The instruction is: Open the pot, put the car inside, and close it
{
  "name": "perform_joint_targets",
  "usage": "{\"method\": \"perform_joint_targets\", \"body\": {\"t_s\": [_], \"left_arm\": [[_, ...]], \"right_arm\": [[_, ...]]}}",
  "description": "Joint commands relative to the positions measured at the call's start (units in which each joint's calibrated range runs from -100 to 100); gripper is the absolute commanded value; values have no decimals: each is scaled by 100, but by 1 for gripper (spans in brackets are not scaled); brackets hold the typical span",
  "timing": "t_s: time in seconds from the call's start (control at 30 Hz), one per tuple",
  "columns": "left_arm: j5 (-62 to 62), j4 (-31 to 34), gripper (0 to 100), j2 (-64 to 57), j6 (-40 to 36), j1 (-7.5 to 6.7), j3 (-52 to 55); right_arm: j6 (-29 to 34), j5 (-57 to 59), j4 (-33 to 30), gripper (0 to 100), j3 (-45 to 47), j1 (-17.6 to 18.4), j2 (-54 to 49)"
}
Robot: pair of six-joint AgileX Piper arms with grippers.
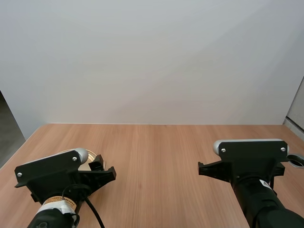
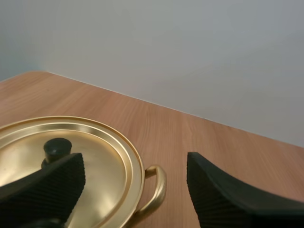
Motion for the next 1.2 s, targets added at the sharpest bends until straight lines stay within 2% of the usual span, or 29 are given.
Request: {"method": "perform_joint_targets", "body": {"t_s": [0.0, 0.07, 0.1, 0.17, 0.23, 0.3, 0.37, 0.47, 0.53, 0.67, 0.83, 1.1, 1.17], "left_arm": [[1, 1094, 100, 0, -116, 3, 0], [-167, 1083, 100, 0, -17, 3, 0], [-686, 939, 100, 0, 227, -21, 0], [-2245, 247, 100, 0, 685, -90, 0], [-3673, 159, 100, 0, 713, -103, 0], [-4841, 159, 100, 0, 703, -103, 0], [-5462, 159, 100, 0, 703, -103, 0], [-6022, 876, 100, 0, 645, -103, 0], [-5365, 864, 100, 0, 445, -103, 0], [-2771, 1114, 100, 0, 1054, -103, 0], [-654, 1144, 100, 0, 1269, -175, 0], [-363, 1084, 100, 0, 1269, -162, 0], [-275, 712, 100, 0, 1269, -100, 0]], "right_arm": [[-50, -217, -89, 0, 0, 24, -4], [-203, -257, -298, 0, 0, 55, -4], [-249, -257, -317, 0, 0, 55, -4], [-273, -257, -317, 0, 0, 55, -4], [-273, -257, -279, 0, 0, 31, -4], [-273, -232, -265, 0, 0, 12, -4], [-273, -260, -265, 0, 0, 11, -4], [-273, -421, -265, 0, 0, 19, -4], [-273, -563, -265, 0, 0, 36, -4], [-273, -604, -265, 0, 0, 36, -4], [-273, -604, -265, 0, 0, 36, -4], [-273, -604, -265, 0, 0, 36, -4], [-273, -604, -265, 0, 0, 36, -4]]}}
